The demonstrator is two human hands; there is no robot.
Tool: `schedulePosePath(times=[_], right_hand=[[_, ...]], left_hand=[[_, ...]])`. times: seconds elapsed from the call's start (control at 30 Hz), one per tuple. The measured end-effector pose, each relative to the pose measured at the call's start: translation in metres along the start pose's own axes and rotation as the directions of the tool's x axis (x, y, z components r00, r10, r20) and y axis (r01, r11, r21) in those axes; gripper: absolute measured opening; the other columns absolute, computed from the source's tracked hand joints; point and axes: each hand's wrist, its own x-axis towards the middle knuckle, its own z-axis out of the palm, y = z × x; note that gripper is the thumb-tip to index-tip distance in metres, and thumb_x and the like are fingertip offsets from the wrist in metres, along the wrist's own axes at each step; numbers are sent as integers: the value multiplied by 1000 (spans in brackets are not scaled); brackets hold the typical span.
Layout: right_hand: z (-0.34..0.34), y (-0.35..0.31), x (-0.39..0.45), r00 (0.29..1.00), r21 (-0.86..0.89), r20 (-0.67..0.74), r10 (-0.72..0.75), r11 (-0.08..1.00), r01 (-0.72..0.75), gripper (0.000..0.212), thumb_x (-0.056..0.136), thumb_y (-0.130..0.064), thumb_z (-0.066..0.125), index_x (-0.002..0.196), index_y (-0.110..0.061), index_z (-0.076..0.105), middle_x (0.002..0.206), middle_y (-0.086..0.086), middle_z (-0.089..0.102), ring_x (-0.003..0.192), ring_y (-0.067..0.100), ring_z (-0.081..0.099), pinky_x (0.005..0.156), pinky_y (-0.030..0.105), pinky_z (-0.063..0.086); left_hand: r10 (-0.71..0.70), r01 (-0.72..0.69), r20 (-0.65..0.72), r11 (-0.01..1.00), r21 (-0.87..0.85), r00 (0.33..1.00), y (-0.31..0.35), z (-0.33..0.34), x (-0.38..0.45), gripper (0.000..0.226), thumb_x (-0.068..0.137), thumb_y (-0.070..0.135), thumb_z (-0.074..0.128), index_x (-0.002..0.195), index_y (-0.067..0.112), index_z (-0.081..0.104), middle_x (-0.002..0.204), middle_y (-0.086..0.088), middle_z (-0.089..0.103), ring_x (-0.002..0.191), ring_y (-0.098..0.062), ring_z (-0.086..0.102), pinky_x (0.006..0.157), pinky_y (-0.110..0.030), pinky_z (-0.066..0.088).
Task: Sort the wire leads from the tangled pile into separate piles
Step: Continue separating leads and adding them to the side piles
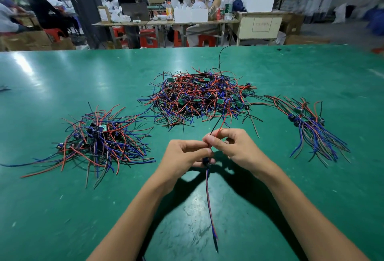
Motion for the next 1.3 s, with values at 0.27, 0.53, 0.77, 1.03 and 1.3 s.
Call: schedulePosePath(times=[0.27, 0.53, 0.77, 1.03, 1.3], right_hand=[[22, -3, -4, 999, 16, 37, 14, 1000, -14, 30, 108, -19, 41, 119, -17, 69, 118, 10, 63, 101, 23, 65, 92, 37, 52], [38, -3, -9, 966, -195, -253, -57, 981, 7, 24, 101, -21, 52, 99, -20, 77, 88, -6, 75, 82, 7, 67, 81, 25, 51], [38, -2, -8, 974, -207, -211, -80, 978, 35, 25, 102, -25, 52, 102, -22, 77, 78, -11, 72, 71, 2, 65, 75, 25, 53], [38, -9, -7, 962, 127, -262, 72, 991, -40, 26, 99, -17, 54, 85, -18, 77, 65, -5, 70, 49, 11, 62, 57, 33, 57], [41, -11, -2, 904, 231, -399, 154, 971, -63, 30, 95, -15, 52, 76, -22, 74, 70, -8, 72, 48, 7, 58, 44, 20, 46]], left_hand=[[-16, 15, -40, 999, -37, 999, -1, 1, 2, 14, 93, 7, 67, 97, 7, 80, 89, -19, 76, 73, -22, 73, 69, -28, 61], [16, -17, -92, 1000, -4, 996, -1, 8, 1, 19, 92, 9, 68, 85, 17, 83, 82, -12, 76, 66, -13, 68, 64, -21, 57], [64, -59, -75, 996, 70, 995, -3, 9, 1, 16, 94, 11, 67, 89, 8, 82, 78, -15, 75, 64, -12, 65, 62, -20, 54], [75, -69, -106, 996, 62, 992, -1, 11, 1, 19, 91, 4, 65, 86, 12, 83, 80, -20, 76, 66, -19, 67, 71, -28, 57], [60, -58, -73, 998, 26, 995, 0, 14, 2, 14, 91, 5, 68, 88, -3, 79, 79, -21, 74, 63, -19, 66, 69, -28, 60]])
